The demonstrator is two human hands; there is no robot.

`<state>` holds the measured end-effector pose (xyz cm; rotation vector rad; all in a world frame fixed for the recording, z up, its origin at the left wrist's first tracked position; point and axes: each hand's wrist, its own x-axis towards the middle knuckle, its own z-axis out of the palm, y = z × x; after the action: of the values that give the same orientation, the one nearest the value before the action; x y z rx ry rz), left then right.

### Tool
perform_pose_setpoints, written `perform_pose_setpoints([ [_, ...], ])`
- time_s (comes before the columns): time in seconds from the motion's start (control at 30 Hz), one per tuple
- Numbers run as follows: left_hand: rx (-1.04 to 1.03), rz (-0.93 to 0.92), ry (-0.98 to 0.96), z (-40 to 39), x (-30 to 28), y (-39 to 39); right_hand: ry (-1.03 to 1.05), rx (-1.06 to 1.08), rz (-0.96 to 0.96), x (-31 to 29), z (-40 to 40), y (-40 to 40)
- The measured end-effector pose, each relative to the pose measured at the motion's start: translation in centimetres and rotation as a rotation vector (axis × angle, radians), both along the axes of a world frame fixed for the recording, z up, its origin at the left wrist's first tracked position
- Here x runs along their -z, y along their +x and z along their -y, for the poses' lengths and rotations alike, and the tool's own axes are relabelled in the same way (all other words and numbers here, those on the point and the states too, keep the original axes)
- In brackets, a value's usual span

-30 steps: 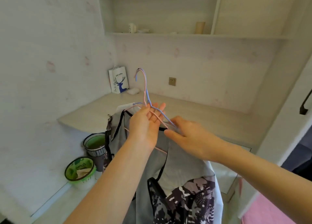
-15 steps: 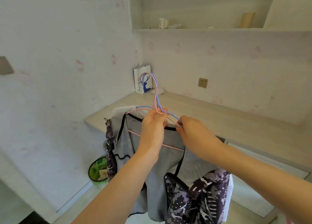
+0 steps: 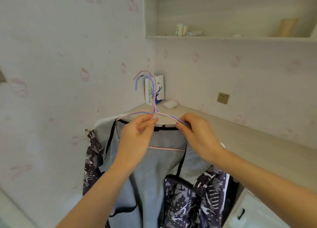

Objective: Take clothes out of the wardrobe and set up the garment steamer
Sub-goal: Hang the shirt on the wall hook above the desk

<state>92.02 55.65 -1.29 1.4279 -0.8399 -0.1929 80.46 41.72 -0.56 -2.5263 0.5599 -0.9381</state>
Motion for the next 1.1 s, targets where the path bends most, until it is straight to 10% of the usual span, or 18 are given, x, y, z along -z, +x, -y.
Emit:
perform_pose_setpoints([
  [0.23, -0.581, 0.643, 0.221, 0.7, 0.6, 12.3, 0.007, -0.122, 0.045, -1.3, 7.9, 6.6],
  [0.5, -0.302, 0.613, 0.527, 4.1, 1.9, 20.7, 0.129, -0.229, 0.004, -0.5, 15.0, 13.1],
  [1.1, -0.392, 0.695, 0.703, 14.8, 4.3, 37.1, 0.264, -0.257, -0.135, 1.9, 25.4, 28.4],
])
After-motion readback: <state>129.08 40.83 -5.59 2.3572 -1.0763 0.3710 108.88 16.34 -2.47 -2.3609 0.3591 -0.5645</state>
